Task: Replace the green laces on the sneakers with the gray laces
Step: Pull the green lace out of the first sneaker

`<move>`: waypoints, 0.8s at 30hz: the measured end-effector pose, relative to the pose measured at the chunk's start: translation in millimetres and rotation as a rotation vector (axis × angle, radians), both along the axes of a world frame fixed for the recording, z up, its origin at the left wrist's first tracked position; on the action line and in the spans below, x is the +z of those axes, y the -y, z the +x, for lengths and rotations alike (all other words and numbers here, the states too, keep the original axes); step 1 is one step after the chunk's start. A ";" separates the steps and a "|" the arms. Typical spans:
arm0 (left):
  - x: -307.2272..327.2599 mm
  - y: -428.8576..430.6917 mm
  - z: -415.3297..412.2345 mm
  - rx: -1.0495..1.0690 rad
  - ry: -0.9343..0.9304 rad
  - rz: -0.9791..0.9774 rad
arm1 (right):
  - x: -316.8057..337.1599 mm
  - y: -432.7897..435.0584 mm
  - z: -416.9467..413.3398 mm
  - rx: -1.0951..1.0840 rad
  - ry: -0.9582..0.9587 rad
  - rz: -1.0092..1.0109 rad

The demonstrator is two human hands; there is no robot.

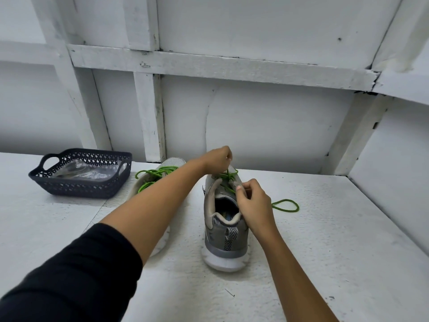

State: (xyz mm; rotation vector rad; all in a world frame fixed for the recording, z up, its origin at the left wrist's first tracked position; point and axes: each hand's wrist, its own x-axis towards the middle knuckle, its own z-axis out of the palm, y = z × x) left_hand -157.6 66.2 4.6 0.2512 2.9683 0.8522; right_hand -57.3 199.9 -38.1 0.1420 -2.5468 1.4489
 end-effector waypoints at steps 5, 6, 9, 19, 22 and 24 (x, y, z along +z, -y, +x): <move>6.4 14.7 9.3 0.086 0.032 0.011 | -0.2 -0.3 0.9 -0.010 0.008 -0.013; 8.0 19.3 12.2 0.102 0.050 -0.007 | -0.1 0.0 1.0 -0.011 0.009 -0.015; 4.5 24.9 23.6 0.055 0.133 -0.005 | 0.5 1.0 0.6 -0.012 0.013 -0.012; 10.3 17.9 13.7 0.262 0.161 0.641 | 1.4 0.3 1.7 -0.023 0.018 -0.031; 21.1 22.7 10.2 0.215 -0.001 0.228 | 1.3 1.0 1.6 -0.029 0.014 -0.028; 28.0 26.3 11.7 0.104 -0.076 0.058 | 0.3 0.9 1.6 -0.027 0.013 -0.027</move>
